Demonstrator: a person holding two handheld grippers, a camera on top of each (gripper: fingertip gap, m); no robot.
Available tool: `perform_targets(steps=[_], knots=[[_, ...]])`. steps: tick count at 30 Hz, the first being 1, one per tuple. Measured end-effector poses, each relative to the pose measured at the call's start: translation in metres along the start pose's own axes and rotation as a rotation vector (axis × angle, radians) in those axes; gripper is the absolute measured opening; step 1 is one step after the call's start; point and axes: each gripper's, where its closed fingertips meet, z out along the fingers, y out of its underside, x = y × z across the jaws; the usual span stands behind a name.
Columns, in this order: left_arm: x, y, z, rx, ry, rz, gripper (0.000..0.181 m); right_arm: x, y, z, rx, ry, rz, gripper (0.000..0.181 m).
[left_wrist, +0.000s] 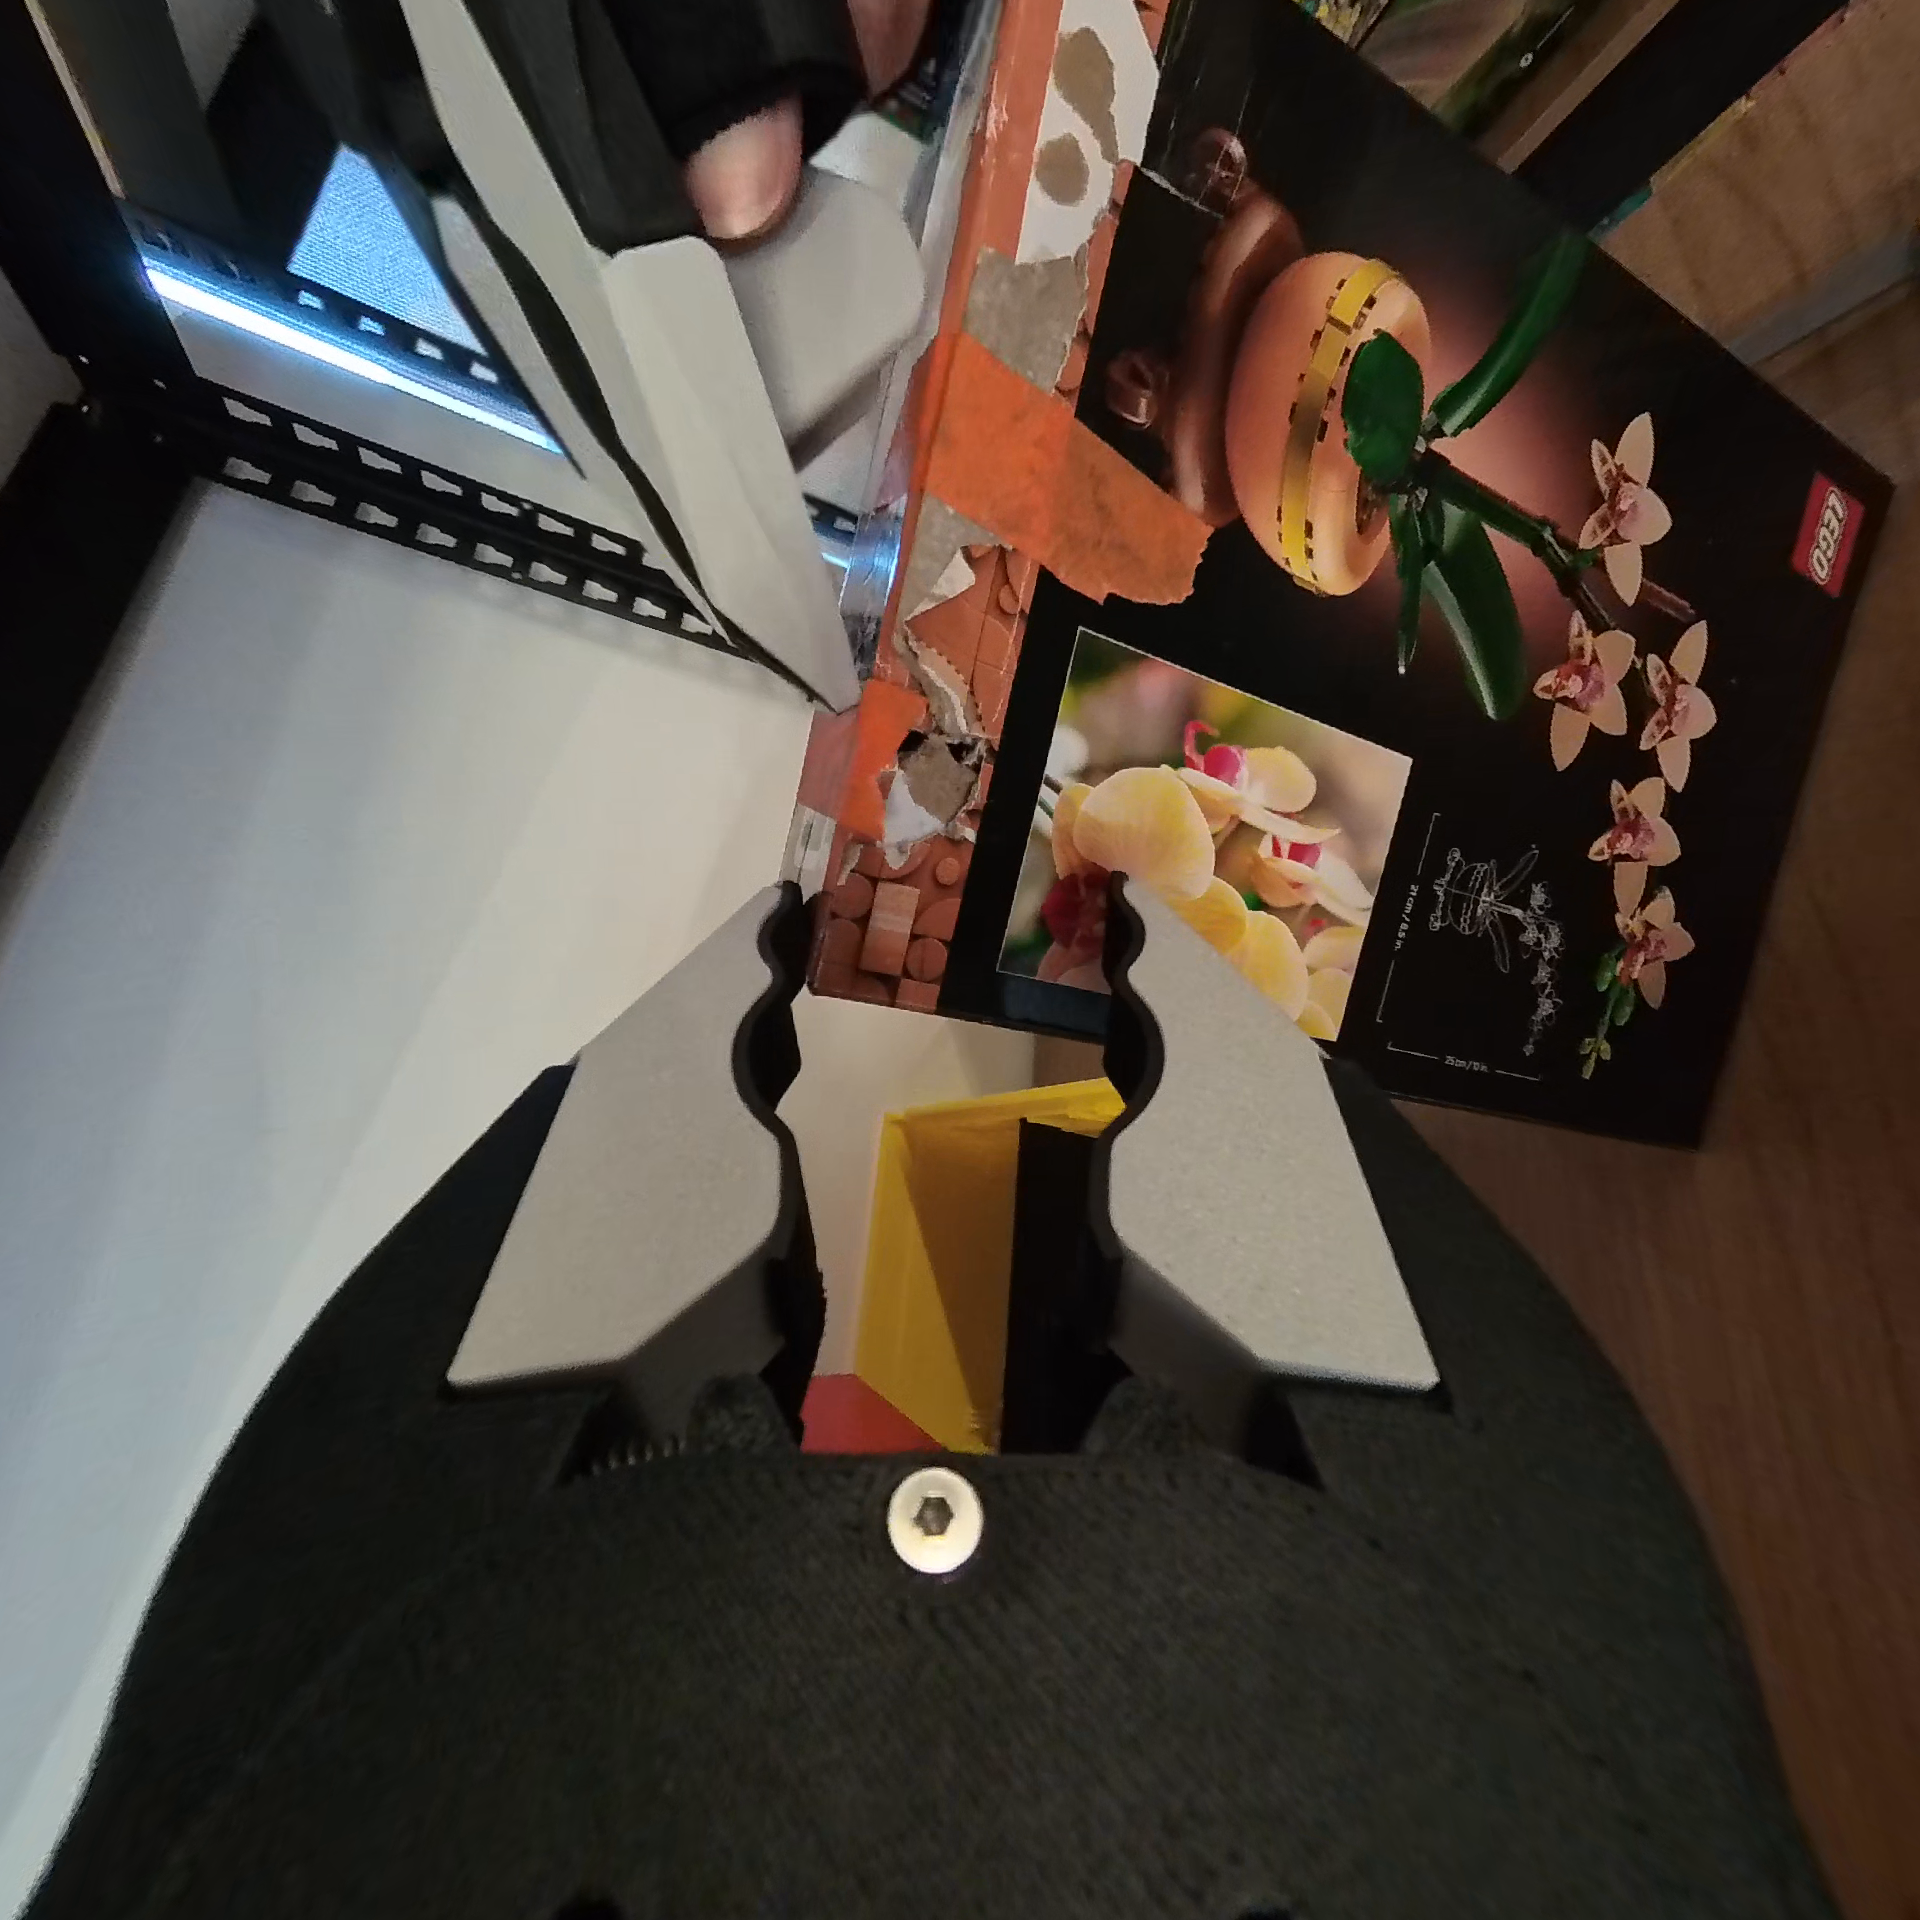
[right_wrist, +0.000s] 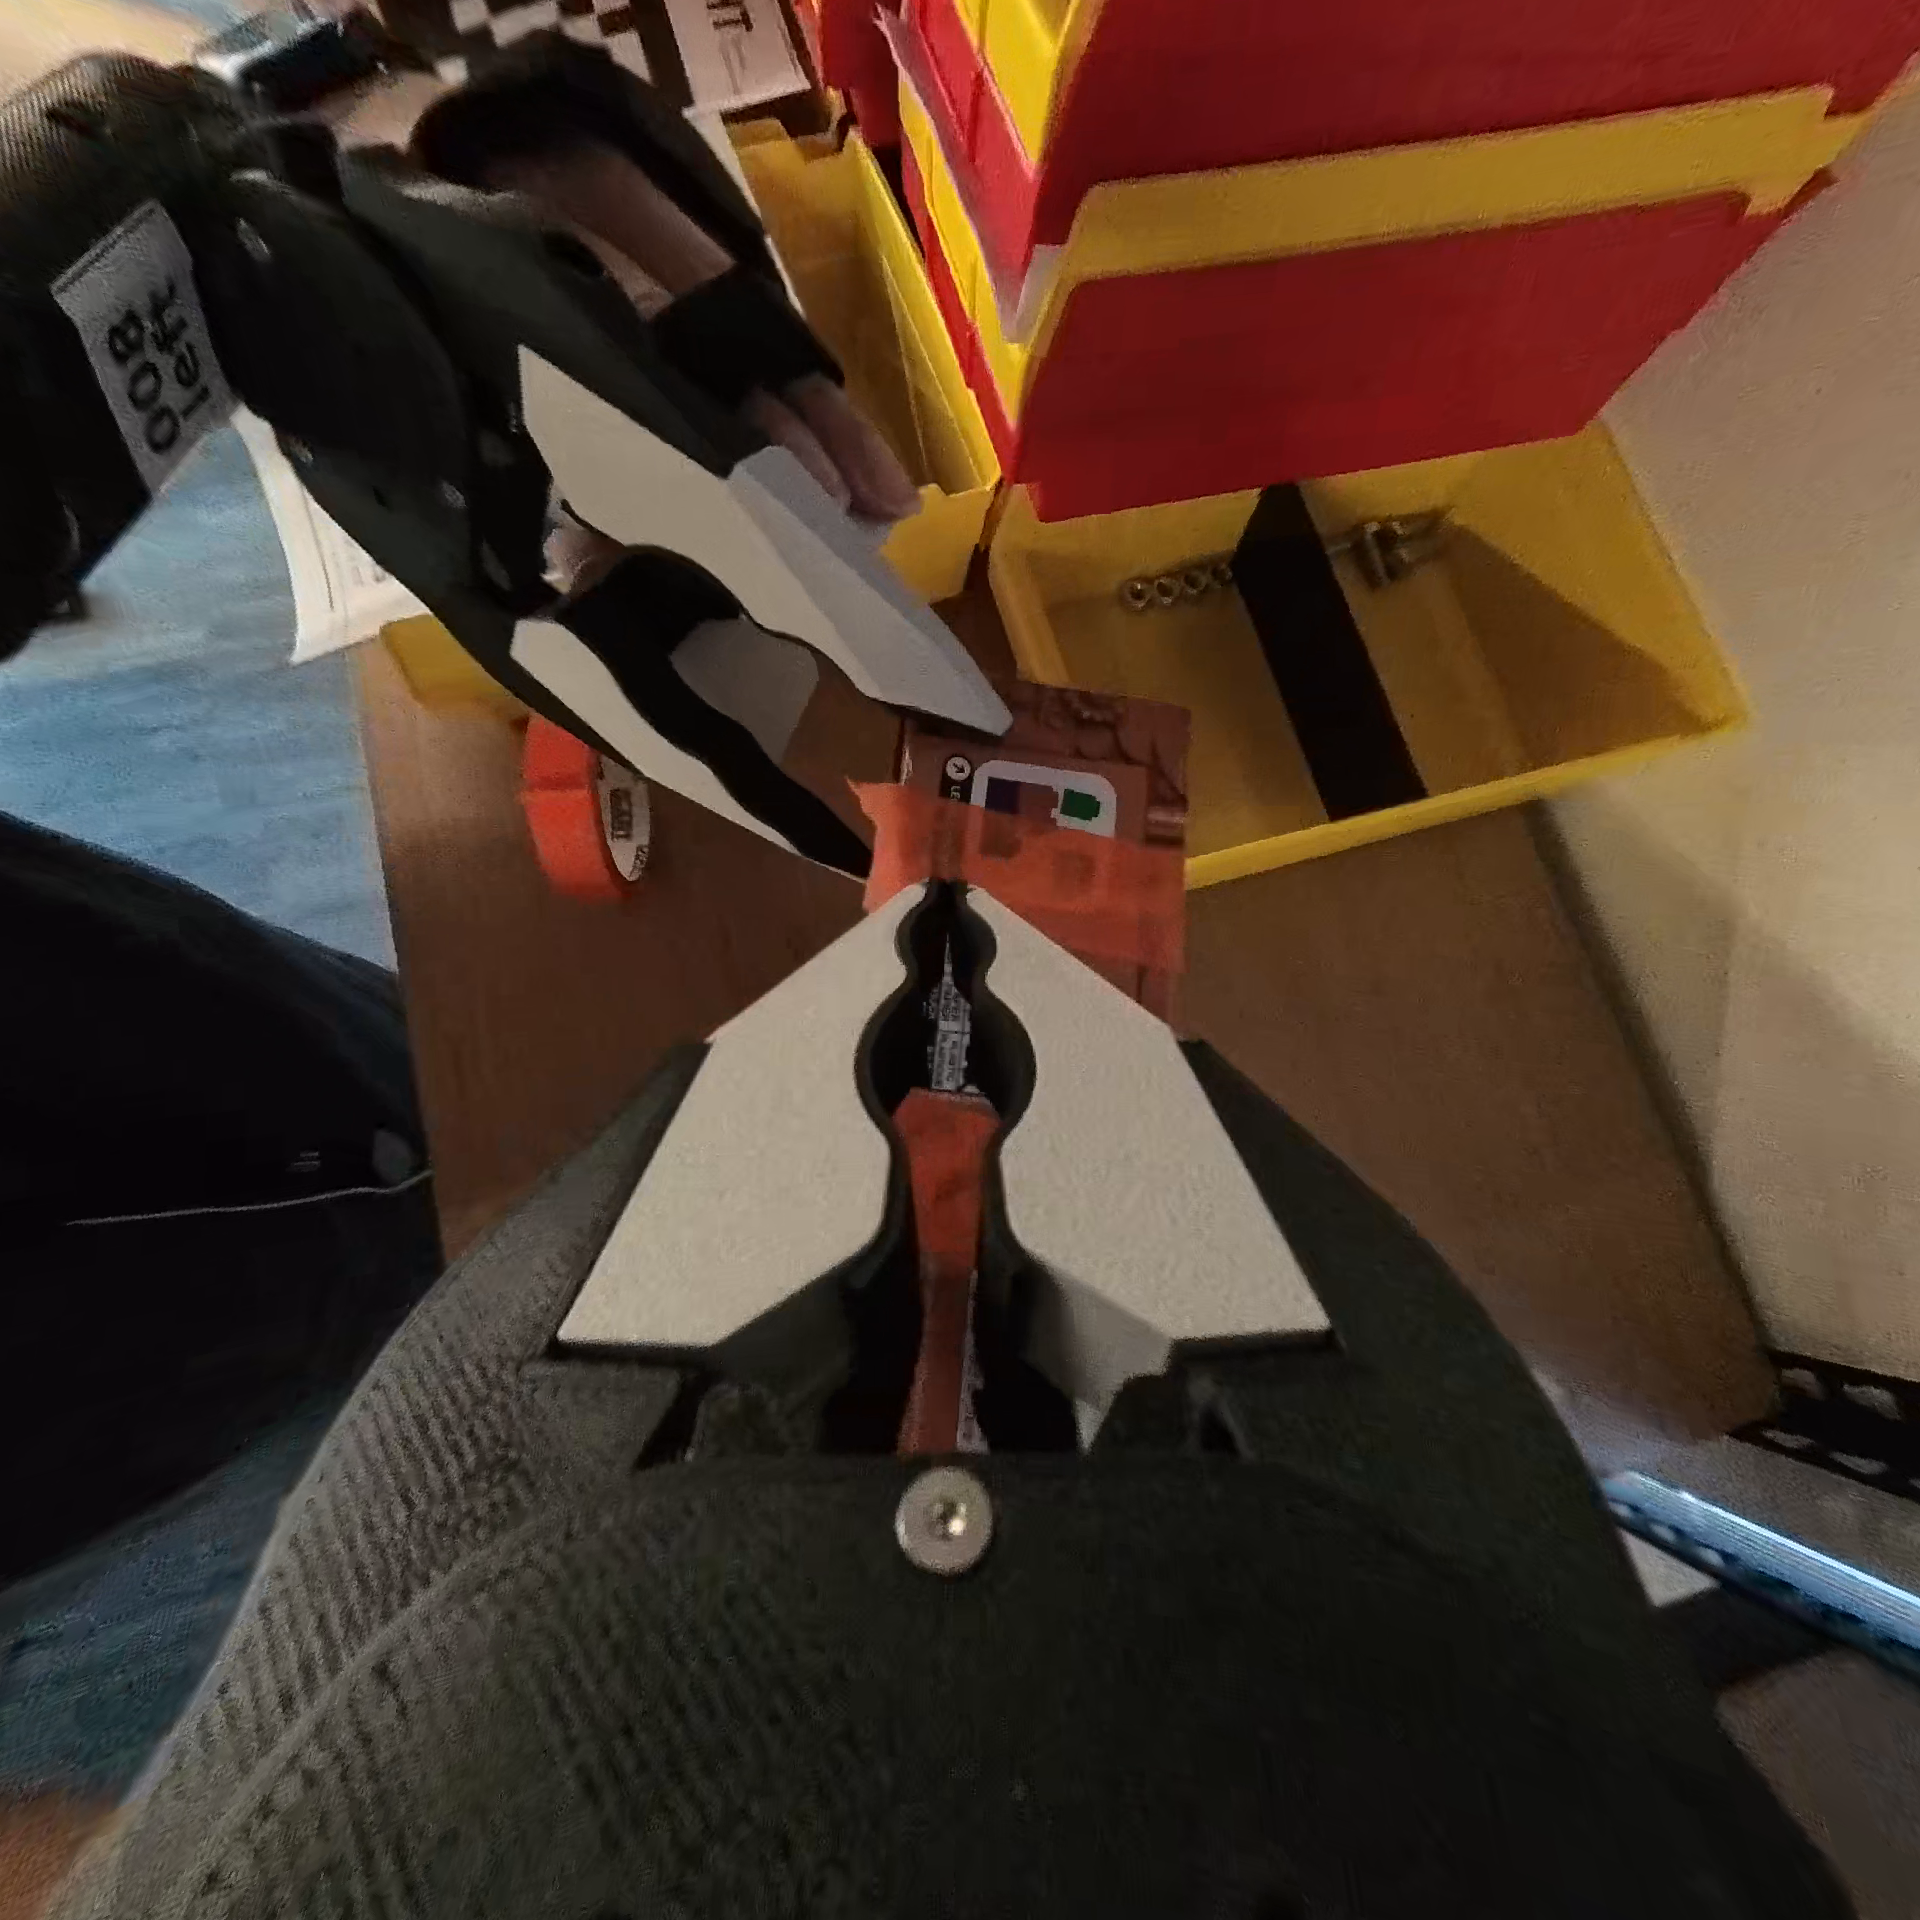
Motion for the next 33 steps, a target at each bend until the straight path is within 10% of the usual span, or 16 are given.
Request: perform_targets(steps=[20,33], knots=[[0.0,0.0,0.0,-0.003,-0.002,-0.005,0.056,-0.003,-0.022,0.008,-0.009,0.054,-0.176,0.002],[0.0,0.0,0.0,-0.003,0.001,-0.008,0.056,0.027,-0.01,0.02,-0.14,0.122,0.044,0.076]])
